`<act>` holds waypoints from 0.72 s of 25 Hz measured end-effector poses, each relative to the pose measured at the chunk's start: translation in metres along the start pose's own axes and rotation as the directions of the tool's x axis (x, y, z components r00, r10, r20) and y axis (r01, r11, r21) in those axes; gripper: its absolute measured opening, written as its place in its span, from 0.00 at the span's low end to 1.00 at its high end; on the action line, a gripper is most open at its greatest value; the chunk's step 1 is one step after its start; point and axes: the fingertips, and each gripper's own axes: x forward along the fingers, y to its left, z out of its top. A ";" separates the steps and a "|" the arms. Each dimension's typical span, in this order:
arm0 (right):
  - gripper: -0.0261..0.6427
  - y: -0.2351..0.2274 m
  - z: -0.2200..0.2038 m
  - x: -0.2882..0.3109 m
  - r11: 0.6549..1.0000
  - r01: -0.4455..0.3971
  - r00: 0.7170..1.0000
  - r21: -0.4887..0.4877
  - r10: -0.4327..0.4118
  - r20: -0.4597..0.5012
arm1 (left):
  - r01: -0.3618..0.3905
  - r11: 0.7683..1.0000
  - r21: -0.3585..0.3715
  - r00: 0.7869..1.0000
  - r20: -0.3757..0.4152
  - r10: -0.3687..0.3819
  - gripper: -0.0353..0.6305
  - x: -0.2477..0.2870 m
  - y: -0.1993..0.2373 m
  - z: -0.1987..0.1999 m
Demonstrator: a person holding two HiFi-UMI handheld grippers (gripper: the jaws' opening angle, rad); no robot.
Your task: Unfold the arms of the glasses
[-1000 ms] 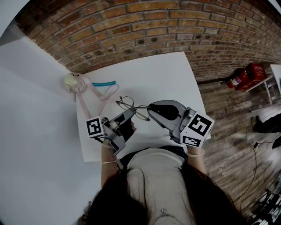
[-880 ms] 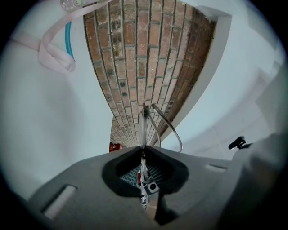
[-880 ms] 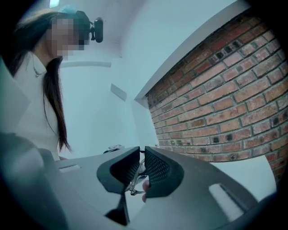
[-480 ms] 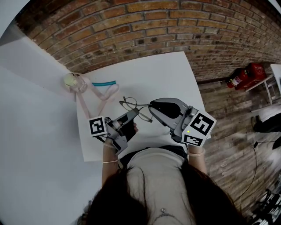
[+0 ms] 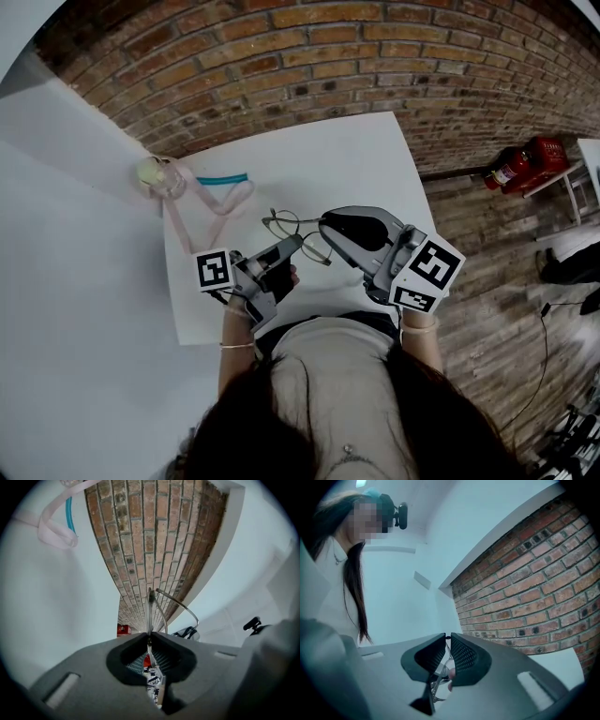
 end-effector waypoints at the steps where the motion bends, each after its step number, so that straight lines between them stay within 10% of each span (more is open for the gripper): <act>1: 0.10 0.000 0.001 0.000 1.000 0.001 1.000 0.000 -0.001 0.002 | -0.002 1.000 0.000 1.000 -0.003 0.002 0.09 0.000 0.000 -0.001; 18: 0.10 -0.003 0.009 -0.001 1.000 0.026 0.999 -0.014 -0.025 0.025 | -0.023 1.000 0.012 0.998 -0.064 0.024 0.09 0.008 0.007 -0.013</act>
